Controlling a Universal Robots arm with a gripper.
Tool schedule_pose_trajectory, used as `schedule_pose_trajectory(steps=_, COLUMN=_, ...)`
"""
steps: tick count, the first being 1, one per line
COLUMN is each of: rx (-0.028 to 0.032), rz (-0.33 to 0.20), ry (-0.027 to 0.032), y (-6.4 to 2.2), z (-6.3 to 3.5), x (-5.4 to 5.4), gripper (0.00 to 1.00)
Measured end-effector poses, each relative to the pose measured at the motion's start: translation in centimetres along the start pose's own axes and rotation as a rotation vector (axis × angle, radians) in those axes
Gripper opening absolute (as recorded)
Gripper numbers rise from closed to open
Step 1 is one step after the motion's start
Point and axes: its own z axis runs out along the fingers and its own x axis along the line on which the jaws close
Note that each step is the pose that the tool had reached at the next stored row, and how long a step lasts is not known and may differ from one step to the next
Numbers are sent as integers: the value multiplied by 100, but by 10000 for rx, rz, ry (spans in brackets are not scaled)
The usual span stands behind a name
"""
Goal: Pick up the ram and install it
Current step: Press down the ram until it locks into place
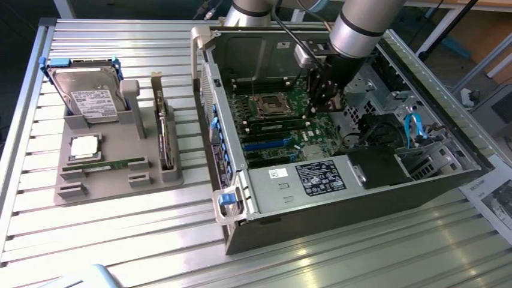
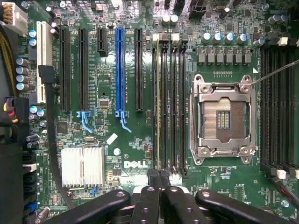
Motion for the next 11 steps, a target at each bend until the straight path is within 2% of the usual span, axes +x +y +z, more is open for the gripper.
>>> schedule_pose_trajectory(steps=11, rx=9, rz=0, ry=0, y=-1, z=22, x=-12, gripper=10)
